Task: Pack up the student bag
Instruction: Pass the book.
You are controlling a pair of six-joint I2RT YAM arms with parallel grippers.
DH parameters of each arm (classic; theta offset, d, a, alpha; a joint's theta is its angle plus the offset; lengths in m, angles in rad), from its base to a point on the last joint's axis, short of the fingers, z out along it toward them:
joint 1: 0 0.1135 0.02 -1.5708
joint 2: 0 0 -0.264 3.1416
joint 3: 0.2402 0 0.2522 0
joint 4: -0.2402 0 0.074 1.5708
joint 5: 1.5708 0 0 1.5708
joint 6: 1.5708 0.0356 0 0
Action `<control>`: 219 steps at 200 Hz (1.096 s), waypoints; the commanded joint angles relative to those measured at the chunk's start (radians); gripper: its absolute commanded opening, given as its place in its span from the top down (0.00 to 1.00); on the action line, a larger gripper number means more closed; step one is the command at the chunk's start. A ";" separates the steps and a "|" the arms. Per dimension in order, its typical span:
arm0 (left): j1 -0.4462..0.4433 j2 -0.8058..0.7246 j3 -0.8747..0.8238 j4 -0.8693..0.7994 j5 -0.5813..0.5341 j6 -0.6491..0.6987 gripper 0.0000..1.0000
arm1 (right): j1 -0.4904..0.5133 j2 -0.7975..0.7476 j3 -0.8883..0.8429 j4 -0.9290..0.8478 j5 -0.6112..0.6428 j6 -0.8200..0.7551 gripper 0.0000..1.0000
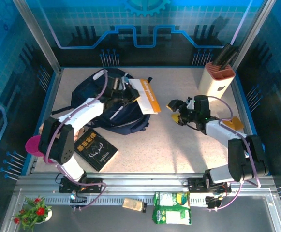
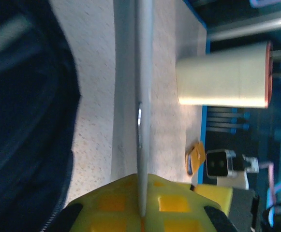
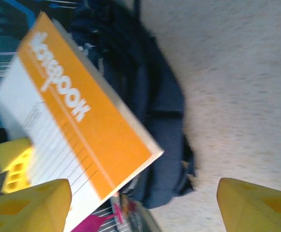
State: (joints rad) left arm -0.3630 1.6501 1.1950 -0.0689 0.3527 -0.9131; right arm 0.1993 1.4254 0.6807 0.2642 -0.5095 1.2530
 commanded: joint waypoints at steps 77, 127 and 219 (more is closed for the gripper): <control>0.016 -0.130 -0.198 0.369 -0.137 -0.322 1.00 | 0.215 0.249 0.049 0.615 0.053 0.427 0.19; 0.015 -0.110 -0.213 0.425 -0.138 -0.365 1.00 | 0.242 0.270 0.095 0.611 0.065 0.434 0.28; 0.016 -0.134 -0.201 0.292 -0.158 -0.257 0.75 | 0.223 0.204 0.118 0.432 0.128 0.287 0.89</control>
State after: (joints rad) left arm -0.3481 1.5417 0.9920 0.2848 0.2165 -1.2404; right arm 0.4377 1.6779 0.7719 0.7761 -0.4107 1.6241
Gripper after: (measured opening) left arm 0.210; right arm 0.153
